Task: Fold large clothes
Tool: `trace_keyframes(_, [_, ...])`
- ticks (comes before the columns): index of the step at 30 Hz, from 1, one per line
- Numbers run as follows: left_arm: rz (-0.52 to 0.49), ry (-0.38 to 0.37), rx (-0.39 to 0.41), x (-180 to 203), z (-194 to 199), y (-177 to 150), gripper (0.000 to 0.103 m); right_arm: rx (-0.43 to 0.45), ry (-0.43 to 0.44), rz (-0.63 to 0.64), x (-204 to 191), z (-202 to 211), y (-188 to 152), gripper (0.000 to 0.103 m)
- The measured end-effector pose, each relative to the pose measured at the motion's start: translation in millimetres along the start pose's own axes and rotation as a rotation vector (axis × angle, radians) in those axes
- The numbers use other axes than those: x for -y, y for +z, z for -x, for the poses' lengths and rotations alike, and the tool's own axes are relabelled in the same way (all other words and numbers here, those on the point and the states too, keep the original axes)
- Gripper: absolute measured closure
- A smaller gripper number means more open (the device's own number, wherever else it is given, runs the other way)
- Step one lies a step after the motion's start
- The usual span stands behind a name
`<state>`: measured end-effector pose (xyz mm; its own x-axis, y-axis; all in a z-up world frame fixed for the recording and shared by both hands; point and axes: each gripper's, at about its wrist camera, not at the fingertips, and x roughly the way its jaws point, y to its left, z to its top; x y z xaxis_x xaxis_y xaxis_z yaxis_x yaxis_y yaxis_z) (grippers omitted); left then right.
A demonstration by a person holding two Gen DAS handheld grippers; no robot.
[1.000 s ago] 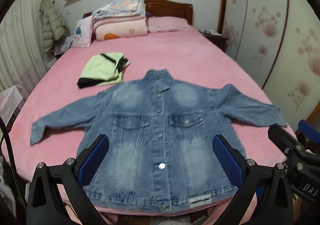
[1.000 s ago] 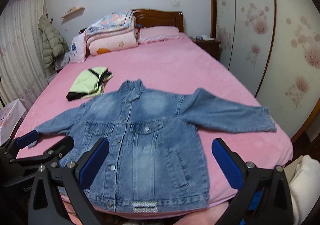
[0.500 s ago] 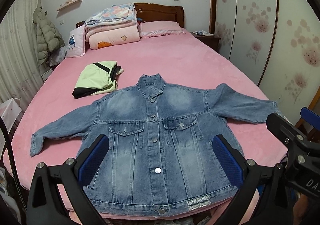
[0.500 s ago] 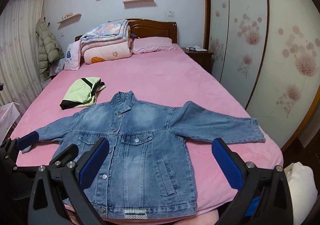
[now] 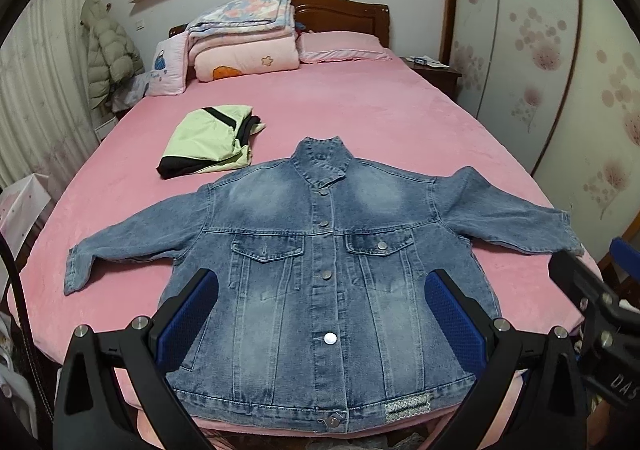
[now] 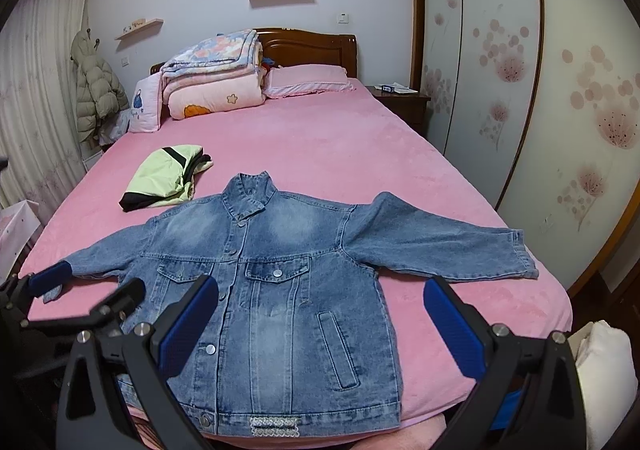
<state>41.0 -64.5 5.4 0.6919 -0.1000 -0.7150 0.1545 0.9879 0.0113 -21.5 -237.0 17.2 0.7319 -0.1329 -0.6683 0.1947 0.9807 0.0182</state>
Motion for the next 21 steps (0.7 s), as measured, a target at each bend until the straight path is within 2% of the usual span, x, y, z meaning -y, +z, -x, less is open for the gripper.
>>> trace_keyframes(5, [0.005, 0.022, 0.005, 0, -1, 16, 0.001, -0.006, 0.008, -0.002, 6, -9, 7, 0.0])
trace_keyframes(9, [-0.002, 0.024, 0.063, 10, 5, 46, 0.001, 0.023, -0.01, -0.02, 25, -12, 22, 0.0])
trace_keyframes(15, [-0.047, -0.026, 0.166, 49, 10, 98, 0.001, 0.08, -0.101, -0.067, 80, -13, 51, 0.0])
trace_keyframes(21, [-0.085, -0.094, 0.187, 114, -23, 136, 0.001, 0.137, -0.254, -0.123, 150, -15, 69, 0.0])
